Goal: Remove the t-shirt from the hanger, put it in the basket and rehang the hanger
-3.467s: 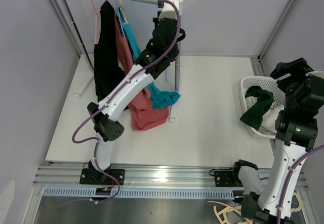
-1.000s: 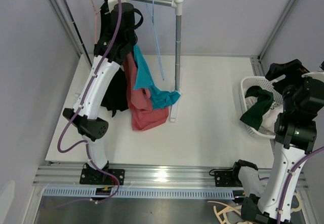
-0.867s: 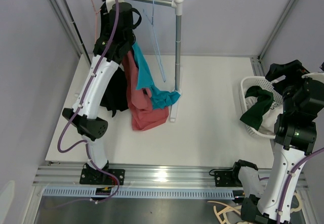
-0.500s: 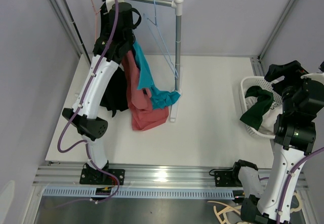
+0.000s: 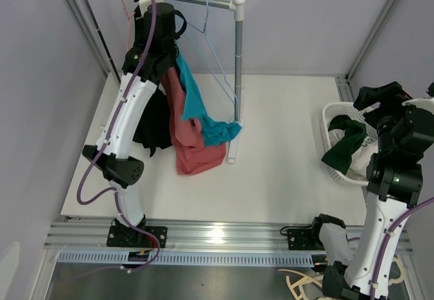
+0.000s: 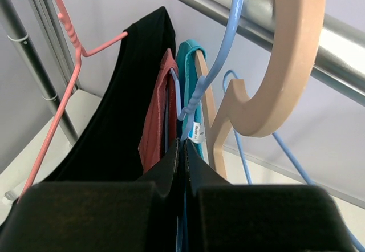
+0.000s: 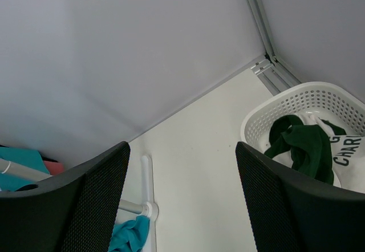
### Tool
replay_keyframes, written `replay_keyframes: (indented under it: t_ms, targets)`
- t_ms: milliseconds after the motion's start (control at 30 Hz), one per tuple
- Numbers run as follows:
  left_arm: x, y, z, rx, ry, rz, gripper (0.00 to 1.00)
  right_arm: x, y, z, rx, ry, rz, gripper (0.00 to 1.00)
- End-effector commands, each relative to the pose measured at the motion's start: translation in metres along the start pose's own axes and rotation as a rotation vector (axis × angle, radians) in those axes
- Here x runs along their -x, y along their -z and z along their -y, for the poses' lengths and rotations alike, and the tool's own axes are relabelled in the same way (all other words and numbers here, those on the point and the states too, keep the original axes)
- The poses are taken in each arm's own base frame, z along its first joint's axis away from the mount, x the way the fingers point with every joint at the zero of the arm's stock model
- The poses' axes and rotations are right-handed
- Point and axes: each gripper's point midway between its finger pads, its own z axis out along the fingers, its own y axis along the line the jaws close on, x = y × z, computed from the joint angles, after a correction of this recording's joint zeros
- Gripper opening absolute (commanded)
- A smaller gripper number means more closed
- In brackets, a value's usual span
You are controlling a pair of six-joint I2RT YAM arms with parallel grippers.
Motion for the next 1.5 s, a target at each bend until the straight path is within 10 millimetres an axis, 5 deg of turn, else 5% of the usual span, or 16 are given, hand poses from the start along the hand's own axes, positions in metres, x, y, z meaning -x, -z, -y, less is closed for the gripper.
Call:
replay_keyframes:
  t_ms: [0,400,667,900,1133,1333,1467]
  targets:
    - [0.021,0.007,-0.014,0.02,0.021,0.032,0.01,0.003,0.003,-0.007,0.033,-0.01,0.01,0.8]
    - [0.092,0.052,-0.046,0.017,0.041,0.175,0.01,-0.002,0.001,-0.015,0.079,-0.006,-0.014,0.8]
    - [0.13,0.071,-0.036,-0.115,0.066,0.276,0.01,-0.003,0.001,-0.028,0.141,-0.002,-0.027,0.8]
    - [0.128,0.095,-0.039,-0.133,0.07,0.255,0.01,-0.007,0.002,-0.039,0.197,0.018,-0.06,0.8]
    - [0.13,0.146,-0.058,-0.075,0.03,0.293,0.01,-0.032,0.016,-0.098,0.486,0.087,-0.182,0.83]
    - [0.132,0.185,-0.08,-0.063,0.074,0.296,0.01,-0.043,0.028,-0.119,0.579,0.142,-0.203,0.83]
    - [0.104,0.194,-0.083,-0.043,0.054,0.234,0.01,-0.065,0.053,-0.152,0.798,0.152,-0.31,0.81]
